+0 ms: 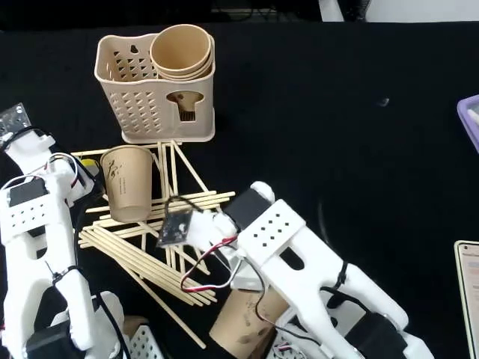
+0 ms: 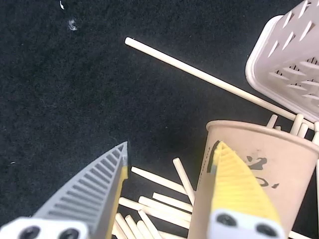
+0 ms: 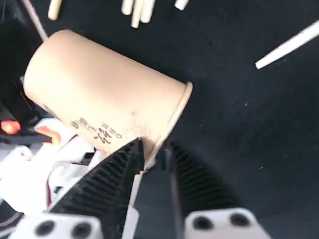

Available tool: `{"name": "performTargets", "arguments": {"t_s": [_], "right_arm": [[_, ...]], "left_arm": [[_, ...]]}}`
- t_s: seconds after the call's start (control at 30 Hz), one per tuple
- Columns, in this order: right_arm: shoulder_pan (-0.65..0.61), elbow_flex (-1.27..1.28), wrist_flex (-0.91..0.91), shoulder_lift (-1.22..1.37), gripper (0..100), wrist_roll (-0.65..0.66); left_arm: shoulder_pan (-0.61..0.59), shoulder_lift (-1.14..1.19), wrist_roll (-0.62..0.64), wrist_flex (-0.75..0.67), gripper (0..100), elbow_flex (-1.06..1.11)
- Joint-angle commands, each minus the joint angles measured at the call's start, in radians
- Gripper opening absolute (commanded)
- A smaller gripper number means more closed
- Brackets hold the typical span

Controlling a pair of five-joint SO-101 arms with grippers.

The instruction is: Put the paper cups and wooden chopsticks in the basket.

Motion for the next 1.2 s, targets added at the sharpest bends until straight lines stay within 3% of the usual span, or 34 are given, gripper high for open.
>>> {"name": "performTargets", "arguments": {"t_s": [0.0, 0.17, 0.6, 0.7, 0.8, 0.97, 1.17], "right_arm": [[-0.009, -0.064, 0.035, 0.002, 2.8, 0.109], [0.049, -0.140, 0.035, 0.001, 1.1, 0.092], [0.512, -0.498, 0.034, 0.010, 1.1, 0.124], [0.588, -0.493, 0.029, 0.013, 1.1, 0.216], [0.592, -0.378, 0.003, 0.030, 1.1, 0.235], [0.514, -0.271, -0.115, 0.019, 2.3, 0.037], [0.480, -0.217, -0.121, 0.028, 20.2, 0.009]], "left_arm": [[0.002, -0.023, 0.008, -0.017, 27, -0.013], [0.002, -0.023, 0.008, -0.017, 27, -0.013], [0.002, -0.023, 0.008, -0.017, 27, -0.013], [0.002, -0.023, 0.008, -0.017, 27, -0.013], [0.002, -0.023, 0.008, -0.017, 27, -0.013], [0.002, -0.023, 0.008, -0.017, 27, -0.013], [0.002, -0.023, 0.008, -0.017, 27, -0.013]]}}
